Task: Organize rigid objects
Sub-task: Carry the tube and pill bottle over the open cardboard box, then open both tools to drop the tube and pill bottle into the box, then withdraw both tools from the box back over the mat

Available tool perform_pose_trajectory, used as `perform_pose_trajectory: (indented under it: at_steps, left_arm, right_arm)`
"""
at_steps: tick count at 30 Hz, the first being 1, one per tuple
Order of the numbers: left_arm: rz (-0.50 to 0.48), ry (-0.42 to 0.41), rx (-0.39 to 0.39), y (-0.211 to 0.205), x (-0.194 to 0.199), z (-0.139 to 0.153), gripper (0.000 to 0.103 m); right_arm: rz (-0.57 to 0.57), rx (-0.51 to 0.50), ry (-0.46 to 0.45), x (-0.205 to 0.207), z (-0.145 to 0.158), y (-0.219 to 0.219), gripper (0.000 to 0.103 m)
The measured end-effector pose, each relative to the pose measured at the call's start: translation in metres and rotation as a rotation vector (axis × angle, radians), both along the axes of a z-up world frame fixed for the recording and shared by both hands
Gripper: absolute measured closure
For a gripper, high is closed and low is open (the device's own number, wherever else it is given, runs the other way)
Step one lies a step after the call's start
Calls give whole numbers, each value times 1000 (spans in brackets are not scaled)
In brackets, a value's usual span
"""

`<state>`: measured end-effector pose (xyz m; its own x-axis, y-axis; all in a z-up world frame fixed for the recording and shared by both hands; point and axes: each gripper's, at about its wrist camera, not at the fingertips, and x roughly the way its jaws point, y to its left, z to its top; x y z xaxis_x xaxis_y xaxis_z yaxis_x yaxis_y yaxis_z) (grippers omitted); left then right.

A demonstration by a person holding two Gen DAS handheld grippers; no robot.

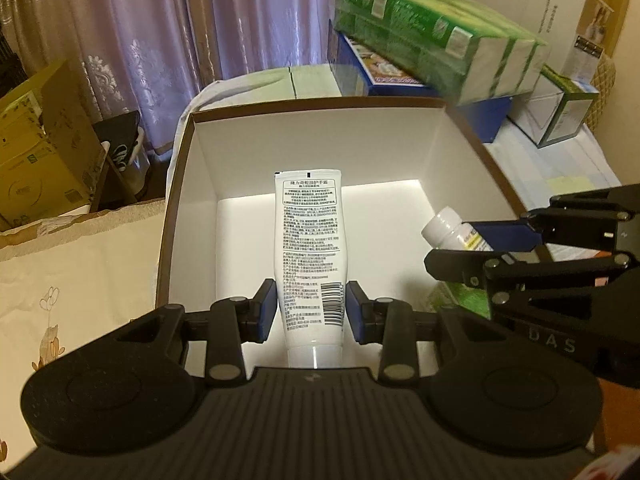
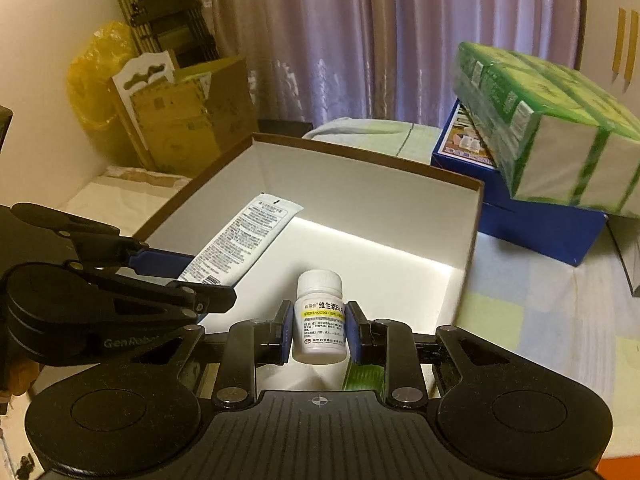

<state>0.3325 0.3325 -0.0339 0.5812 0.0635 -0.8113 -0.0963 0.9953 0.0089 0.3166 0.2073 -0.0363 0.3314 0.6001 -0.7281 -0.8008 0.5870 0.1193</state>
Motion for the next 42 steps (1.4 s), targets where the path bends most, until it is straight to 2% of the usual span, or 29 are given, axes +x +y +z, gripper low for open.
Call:
perform_pose_trajectory:
  at_steps: [13, 22, 24, 26, 28, 33, 42]
  left_arm:
    - [-15, 36, -18, 13, 20, -19, 71]
    - [-4, 42, -30, 18, 25, -22, 70]
    - [-5, 26, -30, 17, 25, -19, 62]
    - [1, 15, -35, 17, 23, -16, 58]
    - [0, 7, -47, 17, 22, -13, 57]
    - [3, -5, -59, 16, 17, -6, 57]
    - [14, -48, -76, 11, -1, 14, 54]
  right_arm:
    - [-9, -60, 7, 19, -13, 25, 79]
    - [-20, -56, -4, 25, -14, 30, 79]
    - [-40, -45, -12, 26, -12, 29, 79]
    - [-50, -36, -4, 28, -11, 28, 78]
    - [-57, -36, 1, 29, -8, 26, 74]
    - [-67, -14, -17, 26, 0, 17, 55]
    - [-71, 42, -7, 16, 14, -1, 44]
